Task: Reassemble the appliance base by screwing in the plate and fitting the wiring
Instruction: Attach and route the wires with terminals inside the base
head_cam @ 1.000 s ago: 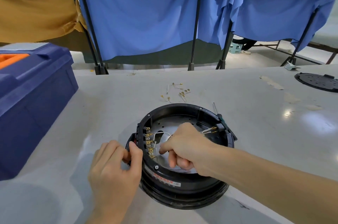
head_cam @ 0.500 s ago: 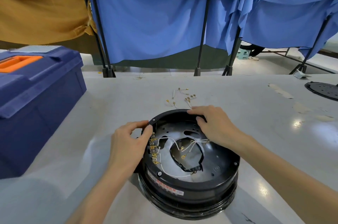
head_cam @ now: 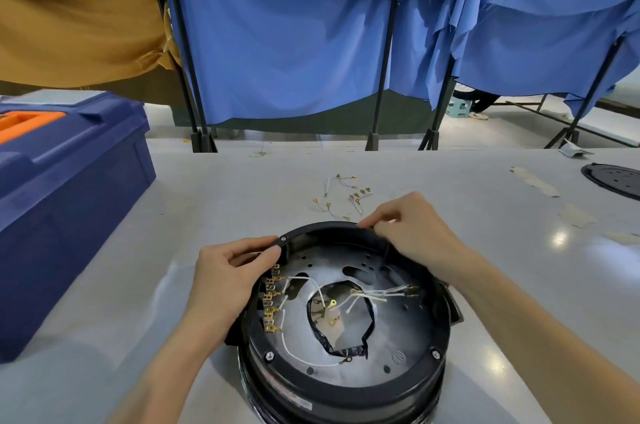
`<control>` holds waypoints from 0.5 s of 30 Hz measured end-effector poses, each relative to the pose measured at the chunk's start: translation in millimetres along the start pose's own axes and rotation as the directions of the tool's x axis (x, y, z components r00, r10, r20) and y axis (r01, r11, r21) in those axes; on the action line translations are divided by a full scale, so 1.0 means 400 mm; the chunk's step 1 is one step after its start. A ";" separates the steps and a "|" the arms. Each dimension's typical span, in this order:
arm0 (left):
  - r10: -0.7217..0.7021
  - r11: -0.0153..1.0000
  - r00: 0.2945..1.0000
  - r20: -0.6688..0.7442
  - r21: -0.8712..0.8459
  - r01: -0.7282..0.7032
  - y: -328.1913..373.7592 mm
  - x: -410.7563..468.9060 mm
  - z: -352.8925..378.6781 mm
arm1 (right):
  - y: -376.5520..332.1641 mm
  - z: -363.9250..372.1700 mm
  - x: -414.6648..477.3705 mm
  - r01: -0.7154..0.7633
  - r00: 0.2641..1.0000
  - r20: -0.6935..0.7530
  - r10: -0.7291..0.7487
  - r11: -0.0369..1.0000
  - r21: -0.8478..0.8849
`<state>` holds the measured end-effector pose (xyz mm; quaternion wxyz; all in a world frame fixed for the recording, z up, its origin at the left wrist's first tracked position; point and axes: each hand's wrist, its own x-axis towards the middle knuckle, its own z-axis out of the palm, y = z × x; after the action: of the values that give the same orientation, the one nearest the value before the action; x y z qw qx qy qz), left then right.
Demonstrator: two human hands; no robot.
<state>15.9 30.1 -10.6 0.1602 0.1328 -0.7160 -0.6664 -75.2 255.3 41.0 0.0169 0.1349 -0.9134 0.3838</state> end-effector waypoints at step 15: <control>0.006 1.000 1.000 0.001 -0.030 -0.006 -0.003 0.000 -0.001 | 0.080 0.069 0.185 0.027 0.943 0.334 0.005 0.995 -0.094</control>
<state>16.1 29.8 -11.9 0.1637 0.1280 -0.7063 -0.6768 -152.7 240.1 9.2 -0.1294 0.2021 -0.9198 0.3105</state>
